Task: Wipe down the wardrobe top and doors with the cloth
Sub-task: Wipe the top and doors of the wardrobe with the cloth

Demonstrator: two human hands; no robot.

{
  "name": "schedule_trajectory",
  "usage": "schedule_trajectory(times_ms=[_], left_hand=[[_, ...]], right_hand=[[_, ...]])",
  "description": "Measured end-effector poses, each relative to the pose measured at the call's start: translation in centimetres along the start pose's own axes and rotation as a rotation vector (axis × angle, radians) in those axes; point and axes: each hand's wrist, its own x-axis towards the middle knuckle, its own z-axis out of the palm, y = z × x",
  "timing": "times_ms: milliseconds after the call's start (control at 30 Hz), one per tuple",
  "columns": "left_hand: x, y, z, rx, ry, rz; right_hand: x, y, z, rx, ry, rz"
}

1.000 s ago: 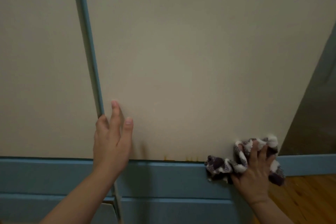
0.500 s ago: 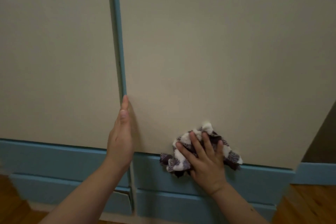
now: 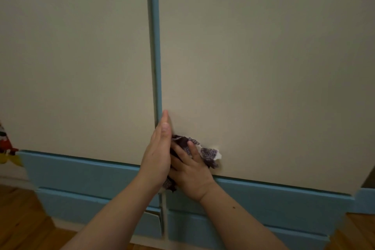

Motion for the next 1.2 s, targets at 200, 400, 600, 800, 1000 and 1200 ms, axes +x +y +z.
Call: schedule_trajectory(times_ms=[200, 400, 600, 800, 1000, 1200], left_hand=[[-0.3, 0.1, 0.3, 0.052, 0.024, -0.028], [-1.0, -0.6, 0.6, 0.126, 0.066, -0.028], [-1.5, -0.9, 1.1, 0.148, 0.067, -0.052], [-1.1, -1.8, 0.2, 0.038, 0.069, -0.066], [-0.9, -1.3, -0.6, -0.061, 0.048, -0.067], [-0.6, -0.5, -1.0, -0.014, 0.052, -0.013]], right_hand=[[-0.3, 0.3, 0.2, 0.008, 0.024, -0.049], [-2.4, 1.6, -0.8, -0.116, 0.008, -0.054], [-7.4, 5.8, -3.7, -0.269, -0.017, 0.041], [-8.7, 5.9, -3.9, -0.318, -0.052, 0.187], [-2.4, 1.4, -1.6, -0.235, -0.060, 0.111], [2.3, 0.1, -1.2, -0.170, -0.075, 0.125]])
